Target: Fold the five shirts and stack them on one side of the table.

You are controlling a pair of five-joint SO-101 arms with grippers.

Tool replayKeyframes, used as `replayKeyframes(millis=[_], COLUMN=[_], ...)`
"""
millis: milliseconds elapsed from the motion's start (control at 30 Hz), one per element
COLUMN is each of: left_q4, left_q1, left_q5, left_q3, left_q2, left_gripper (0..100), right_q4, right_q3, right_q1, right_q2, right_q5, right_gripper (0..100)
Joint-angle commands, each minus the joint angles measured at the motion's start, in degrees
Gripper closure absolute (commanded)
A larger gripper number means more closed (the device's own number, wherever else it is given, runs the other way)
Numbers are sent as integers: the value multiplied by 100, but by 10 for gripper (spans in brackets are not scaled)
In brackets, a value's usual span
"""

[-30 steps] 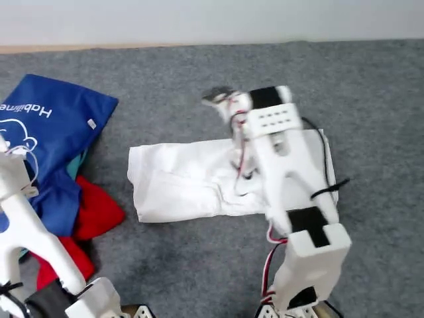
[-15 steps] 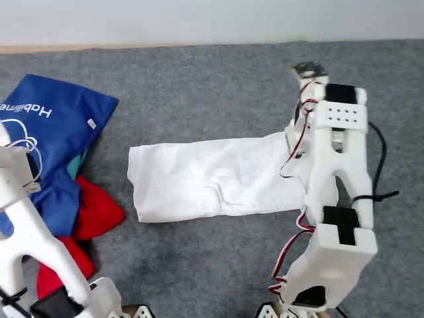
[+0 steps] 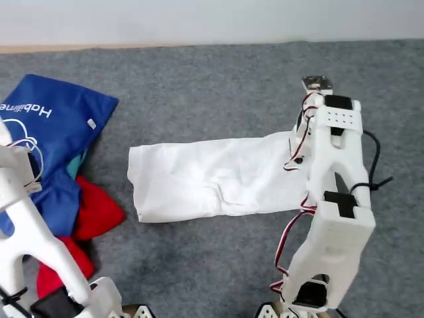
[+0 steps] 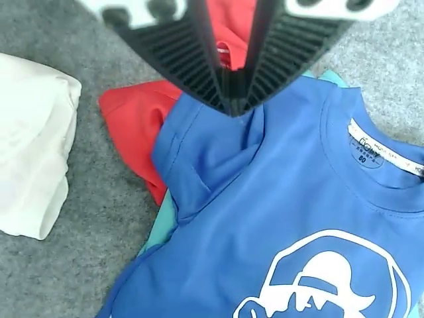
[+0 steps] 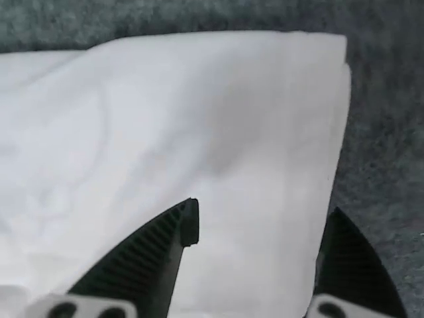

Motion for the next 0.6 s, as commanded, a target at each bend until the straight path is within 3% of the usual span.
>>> replayKeyframes(millis=[0,467,567], left_q4=[149,149,149], left_q1=[9,9,9], left_q5=[-35,-35,-35], left_q3=[-180,-180,-180], left_q2=[-167,-167,-176], left_gripper=[996,996,996], right_q4=[-198,-338,-251], right_q3=[-316,-316,-316], right_q1=[163,101,40], right_q2=[57,875,875], right_q5=[-44,-352,-334], right_gripper=[697,702,774])
